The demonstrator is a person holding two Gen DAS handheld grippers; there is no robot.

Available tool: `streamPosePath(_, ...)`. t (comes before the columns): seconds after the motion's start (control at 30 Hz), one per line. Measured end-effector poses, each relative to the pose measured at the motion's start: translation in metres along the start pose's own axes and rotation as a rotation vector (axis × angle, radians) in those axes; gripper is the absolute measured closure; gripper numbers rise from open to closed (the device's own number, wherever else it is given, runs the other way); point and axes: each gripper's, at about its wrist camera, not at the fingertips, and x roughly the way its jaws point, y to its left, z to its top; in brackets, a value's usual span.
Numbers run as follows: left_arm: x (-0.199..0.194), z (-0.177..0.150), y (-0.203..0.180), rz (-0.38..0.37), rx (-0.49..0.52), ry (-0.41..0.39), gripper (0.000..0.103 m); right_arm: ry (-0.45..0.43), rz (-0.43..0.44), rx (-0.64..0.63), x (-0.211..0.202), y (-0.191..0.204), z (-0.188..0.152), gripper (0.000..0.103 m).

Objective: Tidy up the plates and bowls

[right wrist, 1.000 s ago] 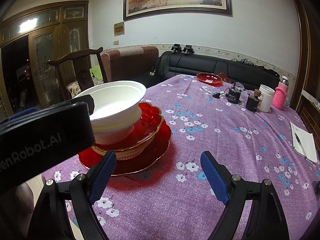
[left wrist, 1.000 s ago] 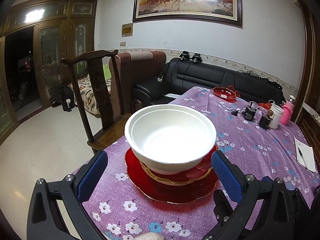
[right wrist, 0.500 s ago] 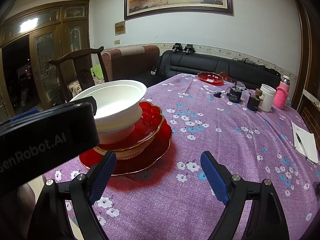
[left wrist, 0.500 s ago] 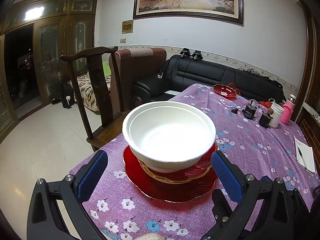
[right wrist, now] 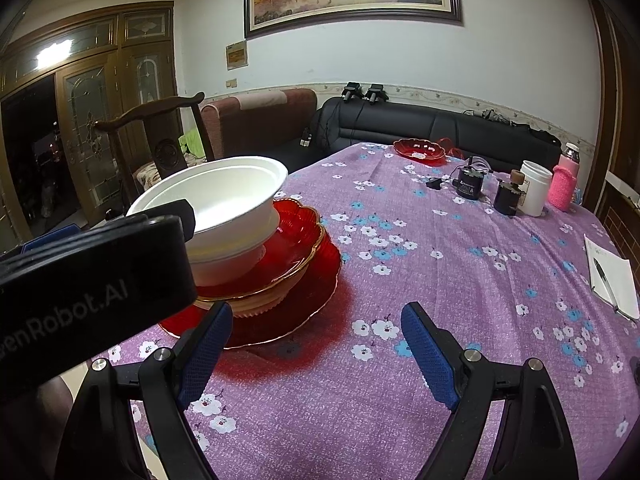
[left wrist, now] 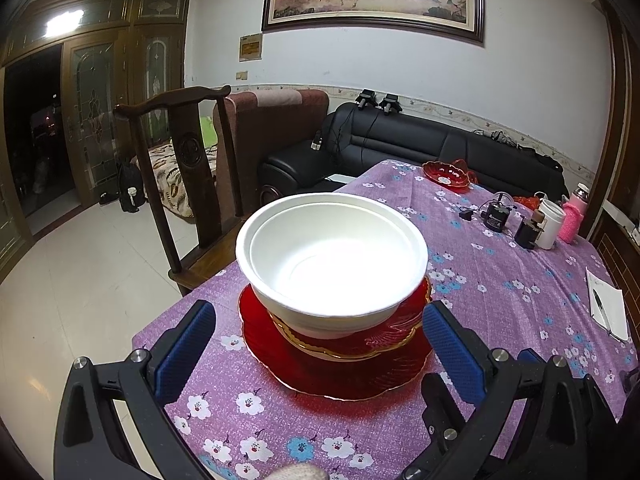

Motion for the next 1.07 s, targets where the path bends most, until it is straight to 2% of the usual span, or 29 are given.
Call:
streamPosePath(0.43,0.001,-0.001,0.0,-0.007,-0.003,0.006,0.0,0.0,0.001,0.002,0.0,0.0,0.0,0.013)
streamPosePath(1.07,0.002,-0.004,-0.004,0.027,-0.009,0.01,0.0,-0.005,0.006,0.033,-0.001,-0.01,-0.003,0.013)
